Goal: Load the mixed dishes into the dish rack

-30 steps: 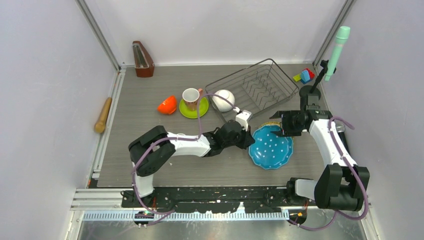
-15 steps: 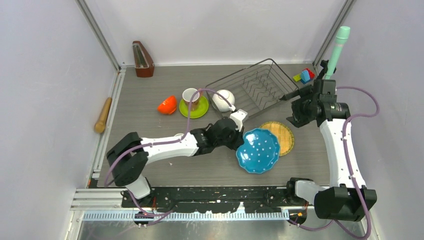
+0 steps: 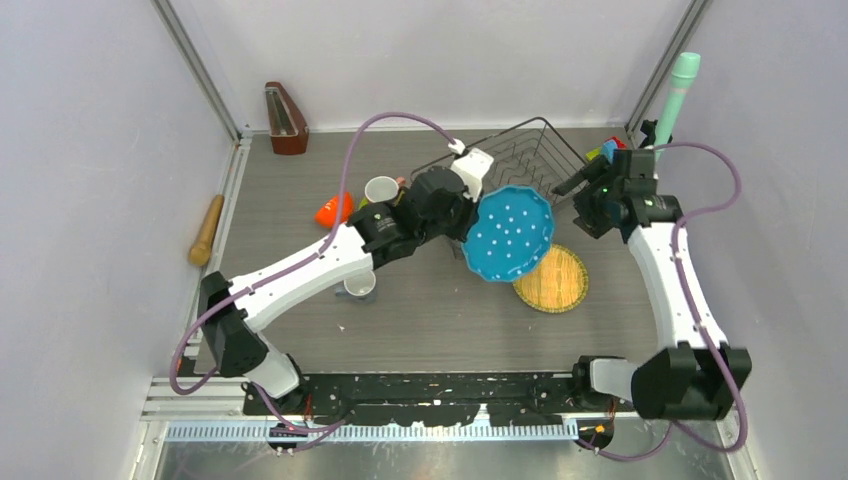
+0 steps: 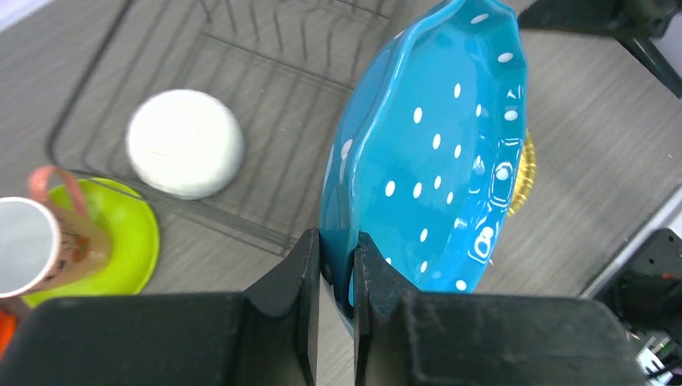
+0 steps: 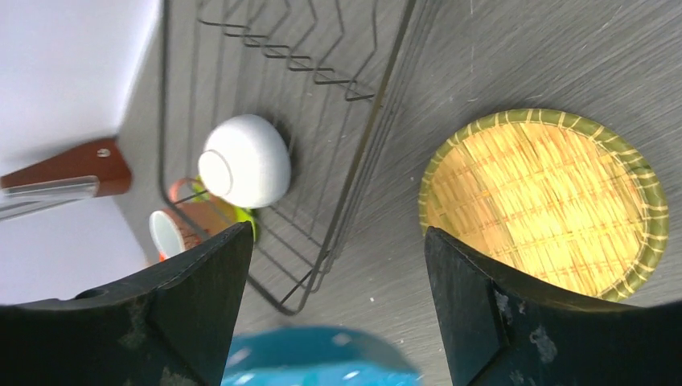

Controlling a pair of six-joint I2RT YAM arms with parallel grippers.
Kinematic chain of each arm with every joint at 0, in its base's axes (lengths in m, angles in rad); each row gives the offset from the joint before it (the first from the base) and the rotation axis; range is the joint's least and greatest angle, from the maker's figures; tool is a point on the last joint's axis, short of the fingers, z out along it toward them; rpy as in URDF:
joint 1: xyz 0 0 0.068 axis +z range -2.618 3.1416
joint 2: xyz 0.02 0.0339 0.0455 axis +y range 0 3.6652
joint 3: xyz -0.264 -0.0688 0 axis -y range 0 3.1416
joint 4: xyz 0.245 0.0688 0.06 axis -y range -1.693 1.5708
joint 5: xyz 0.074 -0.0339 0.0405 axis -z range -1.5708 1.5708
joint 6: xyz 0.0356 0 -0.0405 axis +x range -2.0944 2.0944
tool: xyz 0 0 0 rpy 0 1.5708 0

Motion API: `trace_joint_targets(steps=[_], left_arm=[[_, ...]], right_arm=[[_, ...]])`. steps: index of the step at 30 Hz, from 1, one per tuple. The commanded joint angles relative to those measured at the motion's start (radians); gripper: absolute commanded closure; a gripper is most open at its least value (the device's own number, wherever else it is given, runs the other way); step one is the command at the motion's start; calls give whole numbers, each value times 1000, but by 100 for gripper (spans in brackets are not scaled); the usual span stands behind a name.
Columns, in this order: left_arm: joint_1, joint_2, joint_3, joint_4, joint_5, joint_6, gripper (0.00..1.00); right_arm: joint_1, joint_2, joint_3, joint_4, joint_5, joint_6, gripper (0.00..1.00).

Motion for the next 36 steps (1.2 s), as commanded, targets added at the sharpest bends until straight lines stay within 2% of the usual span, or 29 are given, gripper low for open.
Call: trace_joint_targets(steps=[1, 9, 11, 13, 18, 19, 20, 21, 23, 32, 33, 35, 36], left_arm=[[54, -53, 121, 26, -22, 28, 100], [106, -41, 252, 32, -172, 186, 100], [121, -40, 259, 46, -185, 204, 100], [136, -36, 261, 59, -198, 213, 100], [170, -24, 246, 123, -217, 235, 100], [175, -17, 246, 137, -221, 235, 100], [178, -8, 252, 150, -230, 255, 100], [180, 7, 265, 153, -239, 265, 100], [182, 31, 287, 159, -247, 278, 100], [181, 116, 328, 282, -270, 358, 100], [181, 125, 326, 307, -289, 365, 100], [181, 148, 330, 350, -329, 378, 100], [181, 164, 335, 367, -345, 382, 100]], right_arm=[[81, 104, -16, 99, 122, 0, 16], [158, 322, 79, 134, 251, 43, 18], [161, 370, 91, 138, 271, 53, 21], [163, 409, 93, 156, 270, 53, 29], [186, 447, 61, 200, 212, 53, 60], [188, 444, 46, 213, 194, 51, 70], [192, 442, 41, 217, 187, 52, 76], [194, 436, 31, 216, 169, 52, 87], [198, 426, 19, 201, 156, 48, 98], [225, 279, -87, 158, 121, 59, 99], [229, 258, -99, 155, 126, 72, 96], [236, 229, -117, 148, 152, 97, 83], [238, 211, -129, 150, 171, 106, 66]])
